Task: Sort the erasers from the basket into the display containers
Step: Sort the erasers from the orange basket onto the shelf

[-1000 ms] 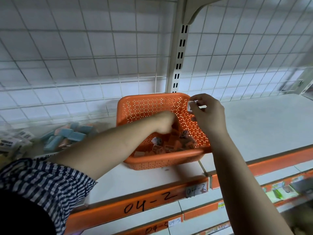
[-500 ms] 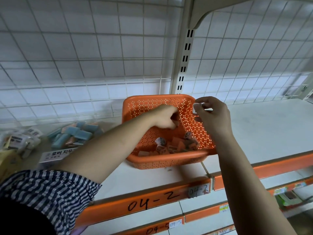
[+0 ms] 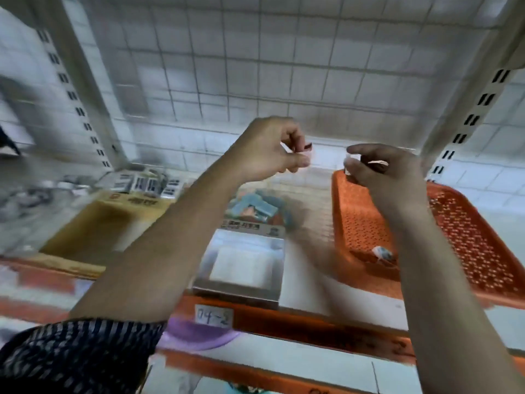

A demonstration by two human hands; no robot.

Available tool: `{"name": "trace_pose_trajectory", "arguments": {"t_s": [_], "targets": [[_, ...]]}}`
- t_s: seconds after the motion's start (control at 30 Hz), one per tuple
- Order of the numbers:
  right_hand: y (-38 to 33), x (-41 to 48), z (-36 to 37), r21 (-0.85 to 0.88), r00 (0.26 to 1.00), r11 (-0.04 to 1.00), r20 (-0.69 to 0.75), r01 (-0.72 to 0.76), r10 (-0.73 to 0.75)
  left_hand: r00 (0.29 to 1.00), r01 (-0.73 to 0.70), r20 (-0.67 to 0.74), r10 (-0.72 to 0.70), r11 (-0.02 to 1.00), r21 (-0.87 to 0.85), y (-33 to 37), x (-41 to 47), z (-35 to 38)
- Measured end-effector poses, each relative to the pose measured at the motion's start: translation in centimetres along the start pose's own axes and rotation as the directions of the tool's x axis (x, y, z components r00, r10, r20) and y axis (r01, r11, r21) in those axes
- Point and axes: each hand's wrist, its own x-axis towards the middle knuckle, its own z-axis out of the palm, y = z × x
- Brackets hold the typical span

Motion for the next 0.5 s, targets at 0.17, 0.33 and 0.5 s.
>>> {"name": "trace_pose_trajectory", "arguments": {"t_s": [0.17,0.33,0.5], "targets": [[-2.4,0.5,10.3,0.026,0.971,0.998,0.229,0.062,-0.066,0.979,0.106,-0.173,-0.106,0.994,-0.012,-4.7,-5.0,-9.7],[-5.3,0.0,20.5,0.025,0.902,0.981,0.389,0.192,-0.186,0.918,0.244,-0.359,-0.17,0.954,0.171,-9.8,-10.4,-19.2],[-7.9,-1.4,29.2,0.007,0.831,0.98,0.528,0.199,-0.173,0.855,0.361,-0.478,-0.201,0.892,0.272,-14.8,-15.6,-26.9]]}}
